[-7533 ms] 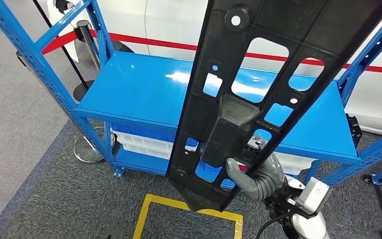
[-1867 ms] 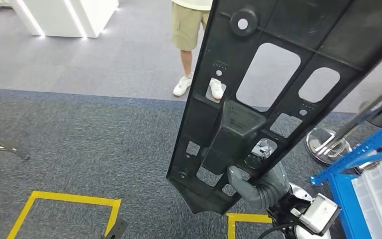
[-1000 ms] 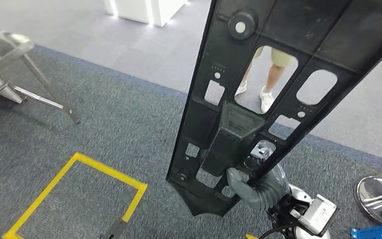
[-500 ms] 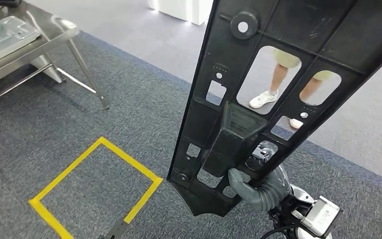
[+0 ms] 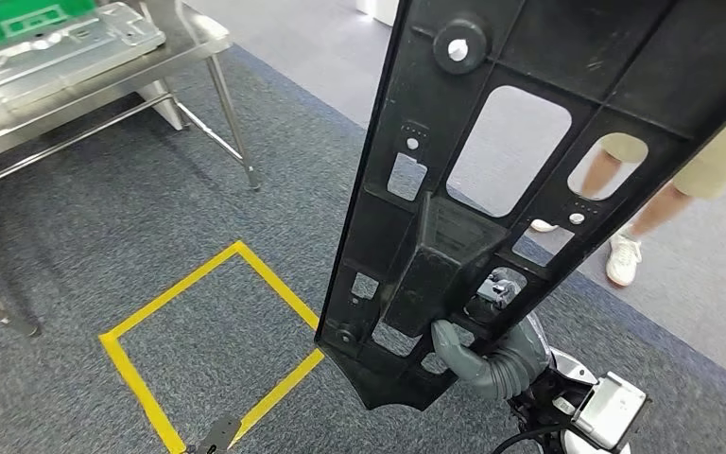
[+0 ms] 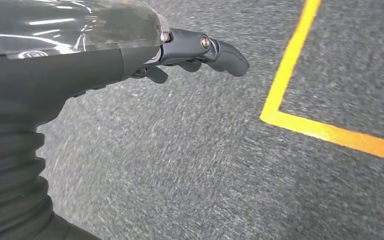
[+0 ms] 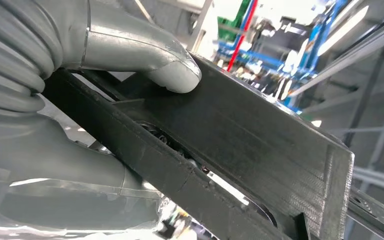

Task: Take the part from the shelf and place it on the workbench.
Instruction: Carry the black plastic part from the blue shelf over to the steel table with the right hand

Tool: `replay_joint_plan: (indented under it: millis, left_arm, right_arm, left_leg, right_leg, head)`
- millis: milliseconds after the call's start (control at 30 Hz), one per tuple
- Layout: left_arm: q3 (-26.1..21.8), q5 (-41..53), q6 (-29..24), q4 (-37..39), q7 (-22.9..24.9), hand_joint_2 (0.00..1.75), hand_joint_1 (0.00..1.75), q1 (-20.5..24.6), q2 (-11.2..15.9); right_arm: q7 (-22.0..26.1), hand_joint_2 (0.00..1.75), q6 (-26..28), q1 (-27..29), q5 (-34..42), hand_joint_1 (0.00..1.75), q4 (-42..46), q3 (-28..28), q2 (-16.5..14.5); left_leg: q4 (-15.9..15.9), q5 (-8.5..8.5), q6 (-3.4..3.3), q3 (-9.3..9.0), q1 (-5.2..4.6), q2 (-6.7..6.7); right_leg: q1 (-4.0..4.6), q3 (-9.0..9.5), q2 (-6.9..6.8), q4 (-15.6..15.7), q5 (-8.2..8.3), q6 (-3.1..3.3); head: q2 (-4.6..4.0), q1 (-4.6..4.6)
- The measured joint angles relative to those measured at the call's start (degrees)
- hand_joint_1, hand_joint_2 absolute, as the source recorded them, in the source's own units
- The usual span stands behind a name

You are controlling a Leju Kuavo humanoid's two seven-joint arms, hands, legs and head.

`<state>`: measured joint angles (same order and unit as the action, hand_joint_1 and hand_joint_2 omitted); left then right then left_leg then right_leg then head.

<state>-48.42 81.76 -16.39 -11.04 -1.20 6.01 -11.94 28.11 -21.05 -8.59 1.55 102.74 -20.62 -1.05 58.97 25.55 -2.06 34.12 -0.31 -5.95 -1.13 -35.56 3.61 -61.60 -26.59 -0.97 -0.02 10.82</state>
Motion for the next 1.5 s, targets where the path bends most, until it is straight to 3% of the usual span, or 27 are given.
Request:
replay_joint_plan:
  millis: [67,133,200,267,333,367,400,467,500,567,633,700,767,800,833,867,933,1000,1067,1133,1200,1267,1333,1367,1400,1433,1500]
  left_arm:
    - [0.0,0.0,-0.1,0.0,0.0,1.75,0.00,-0.1,0.0]
    - [0.0,0.0,-0.2,0.0,0.0,1.75,0.00,-0.3,0.0]
    - [0.0,-0.1,-0.2,0.0,0.0,1.75,0.00,-0.4,0.1]
    - [0.0,-0.1,-0.2,0.0,0.0,1.75,0.00,-0.2,0.1]
    - [0.0,-0.1,-0.2,0.0,0.1,1.75,0.00,-0.3,0.1]
    - [0.0,-0.1,-0.2,0.0,0.2,1.75,0.00,-0.4,0.1]
    - [0.0,-0.1,-0.2,0.0,0.3,1.75,0.00,-0.5,0.1]
    - [-0.1,-0.2,-0.2,0.0,0.4,1.75,0.00,-0.6,0.1]
    - [-0.1,-0.2,-0.2,0.0,0.4,1.75,0.00,-0.5,0.1]
    - [-0.1,-0.3,-0.2,0.0,0.5,1.75,0.00,-0.4,0.2]
    - [-0.1,-0.3,-0.2,0.0,0.5,1.75,0.00,-0.6,0.2]
    - [-0.1,-0.3,-0.2,0.0,0.6,1.75,0.00,-0.6,0.2]
    - [-0.1,-0.3,-0.3,0.0,0.7,1.75,0.00,-0.4,0.2]
    - [-0.1,-0.3,-0.3,0.0,0.8,1.75,0.00,-0.2,0.2]
    - [-0.1,-0.2,-0.3,0.0,0.9,1.75,0.00,-0.2,0.2]
    - [-0.2,-0.2,-0.2,0.0,0.9,1.75,0.00,-0.2,0.2]
    - [-0.2,-0.1,-0.2,0.0,0.9,1.75,0.00,-0.2,0.2]
    - [-0.2,0.0,-0.2,0.0,0.8,1.75,0.00,-0.1,0.2]
    - [-0.2,0.1,-0.2,0.0,0.8,1.75,0.00,0.0,0.1]
    - [-0.2,0.2,-0.2,0.0,0.8,1.75,0.00,-0.1,0.1]
    - [-0.2,0.2,-0.2,0.0,0.8,1.75,0.00,-0.2,0.2]
    - [-0.2,0.2,-0.2,0.0,0.8,1.75,0.00,0.0,0.2]
    - [-0.2,0.2,-0.1,0.0,0.9,1.75,0.00,0.1,0.2]
    - [-0.2,0.2,-0.1,0.0,0.9,1.75,0.00,0.0,0.2]
    - [-0.2,0.1,-0.2,0.0,1.0,1.75,0.00,-0.1,0.2]
    - [-0.2,0.1,-0.2,0.0,1.0,1.75,0.00,-0.2,0.3]
    - [-0.2,0.0,-0.2,0.0,1.0,1.75,0.00,-0.3,0.3]
  right_arm:
    - [0.0,1.75,0.0,-0.1,0.2,1.68,-0.1,0.0,0.0]
    - [0.1,1.75,-0.1,-0.4,0.3,1.68,-0.1,0.0,0.0]
    - [0.1,1.75,-0.1,-0.5,0.3,1.68,0.0,0.0,0.0]
    - [0.2,1.75,-0.1,-0.5,0.4,1.68,0.0,0.0,0.0]
    - [0.2,1.75,0.0,-0.4,0.4,1.68,-0.1,0.0,0.0]
    - [0.2,1.75,0.0,-0.4,0.3,1.68,-0.1,0.0,0.0]
    - [0.2,1.75,0.1,-0.4,0.3,1.68,-0.1,0.0,0.0]
    - [0.2,1.75,0.2,-0.4,0.2,1.68,0.0,0.0,0.0]
    - [0.3,1.75,0.3,-0.4,0.1,1.68,0.1,0.0,0.0]
    - [0.3,1.75,0.3,-0.4,0.0,1.68,0.2,-0.1,0.0]
    - [0.3,1.75,0.3,-0.5,0.0,1.68,0.4,-0.1,0.0]
    - [0.4,1.75,0.3,-0.6,0.0,1.68,0.6,-0.1,0.1]
    - [0.5,1.75,0.4,-0.6,-0.1,1.68,0.8,-0.2,0.1]
    - [0.5,1.75,0.4,-0.5,-0.1,1.68,0.8,-0.2,0.2]
    - [0.5,1.75,0.4,-0.4,-0.1,1.68,0.8,-0.2,0.3]
    - [0.5,1.75,0.4,-0.4,-0.1,1.68,0.8,-0.2,0.3]
    - [0.5,1.75,0.4,-0.4,-0.1,1.68,0.8,-0.2,0.4]
    - [0.5,1.75,0.5,-0.4,-0.2,1.68,0.8,-0.2,0.5]
    - [0.4,1.75,0.6,-0.4,-0.2,1.68,0.8,-0.2,0.6]
    - [0.4,1.75,0.7,-0.5,-0.3,1.68,0.9,-0.2,0.6]
    - [0.4,1.75,0.8,-0.5,-0.3,1.68,0.9,-0.2,0.6]
    - [0.4,1.75,0.9,-0.4,-0.4,1.68,1.0,-0.1,0.6]
    - [0.4,1.75,0.9,-0.3,-0.4,1.68,1.0,-0.1,0.6]
    - [0.4,1.75,0.9,-0.3,-0.4,1.68,1.0,-0.1,0.6]
    - [0.4,1.75,0.9,-0.2,-0.4,1.68,1.0,-0.1,0.6]
    - [0.4,1.75,0.9,-0.2,-0.4,1.68,1.0,-0.1,0.6]
    - [0.4,1.75,0.9,-0.3,-0.4,1.68,1.0,-0.1,0.6]
  left_leg:
    - [0.1,0.01,0.69,0.47,0.29,-1.25]
    - [0.1,0.04,1.44,0.73,0.47,-1.77]
    - [2.5,1.46,2.03,1.80,0.28,0.89]
    - [8.9,4.54,2.51,4.89,0.42,4.22]
    - [14.9,6.35,2.97,8.12,0.86,5.24]
    - [15.3,5.80,3.16,8.51,1.05,5.47]
    - [13.4,4.22,3.29,7.70,1.22,5.81]
    - [5.7,0.46,3.29,3.83,1.20,7.74]
    - [2.5,-0.61,2.97,2.15,0.98,8.80]
    - [-0.2,-0.71,2.17,0.95,0.42,9.74]
    - [-0.5,-0.73,1.31,0.93,0.37,8.51]
    - [-0.9,-0.89,0.52,0.56,0.59,7.27]
    - [-1.1,-0.94,-0.04,0.34,0.67,6.03]
    - [-1.1,-0.91,-0.18,0.34,0.62,5.32]
    - [-1.0,-0.86,-0.26,0.34,0.56,4.54]
    - [-0.9,-0.81,-0.27,0.32,0.50,3.72]
    - [-0.6,-0.66,-0.14,0.21,0.49,2.10]
    - [-0.3,-0.44,0.20,0.31,0.50,0.62]
    - [-0.1,-0.37,0.80,0.65,0.62,-0.56]
    - [-0.2,-0.41,1.57,0.85,0.81,-1.43]
    - [1.1,0.50,2.21,1.46,0.78,0.36]
    - [6.6,3.41,2.75,4.04,0.82,3.71]
    - [13.7,6.19,3.23,7.65,1.12,5.15]
    - [15.3,6.27,3.42,8.55,1.26,5.39]
    - [14.7,5.30,3.56,8.36,1.37,5.62]
    - [11.9,3.45,3.60,7.00,1.45,6.03]
    - [4.0,0.10,3.34,2.99,1.17,8.19]
  right_leg:
    - [0.05,0.70,1.41,1.9,0.11,0.16]
    - [0.04,1.10,0.16,2.6,0.24,0.59]
    - [-0.16,1.87,-1.46,3.4,0.30,1.26]
    - [-0.04,2.44,-3.19,3.6,0.05,1.75]
    - [0.03,2.72,-4.83,3.6,-0.29,1.82]
    - [0.01,2.88,-5.57,3.6,-0.47,1.73]
    - [-0.04,3.12,-6.26,3.6,-0.67,1.60]
    - [-0.03,3.77,-7.50,3.6,-1.17,1.17]
    - [0.08,4.03,-8.03,3.5,-1.43,0.86]
    - [0.37,4.38,-9.03,3.6,-1.78,0.20]
    - [0.33,4.74,-9.86,3.6,-2.12,-0.49]
    - [0.04,4.28,-8.10,1.8,-3.57,-1.03]
    - [-0.13,1.14,-5.09,-4.6,-6.79,-1.17]
    - [-0.13,-1.10,-4.33,-8.6,-8.32,-1.16]
    - [-0.12,-3.00,-4.00,-11.6,-9.01,-1.16]
    - [-0.13,-4.08,-3.88,-12.8,-8.57,-1.12]
    - [-0.16,-2.99,-3.43,-8.7,-4.64,-0.86]
    - [-0.27,-0.16,-1.14,-1.3,-0.94,-0.52]
    - [-0.17,1.18,0.43,2.2,-0.03,-0.27]
    - [-0.04,1.45,-0.43,2.6,0.01,0.17]
    - [-0.19,2.00,-1.69,3.2,0.16,0.92]
    - [-0.19,2.52,-3.18,3.6,0.08,1.54]
    - [-0.07,2.70,-4.66,3.6,-0.18,1.77]
    - [-0.05,2.80,-5.36,3.6,-0.32,1.73]
    - [-0.08,2.94,-6.04,3.5,-0.49,1.63]
    - [-0.11,3.18,-6.71,3.5,-0.70,1.47]
    - [0.01,3.77,-7.94,3.4,-1.22,0.99]
  head:
    - [0.00,0.02]
    - [0.00,0.03]
    - [0.00,0.07]
    - [0.00,0.10]
    - [0.00,0.10]
    - [0.00,0.10]
    - [0.00,0.10]
    - [0.00,0.10]
    - [0.00,0.10]
    - [0.00,0.09]
    - [0.00,0.09]
    - [0.00,0.08]
    - [0.00,0.07]
    - [0.00,0.06]
    - [0.00,0.06]
    - [0.00,0.06]
    - [0.00,0.06]
    - [0.00,0.06]
    - [0.00,0.07]
    - [0.00,0.08]
    - [0.00,0.09]
    - [0.00,0.12]
    - [0.00,0.13]
    - [0.00,0.13]
    - [0.00,0.13]
    - [0.00,0.13]
    - [0.00,0.13]
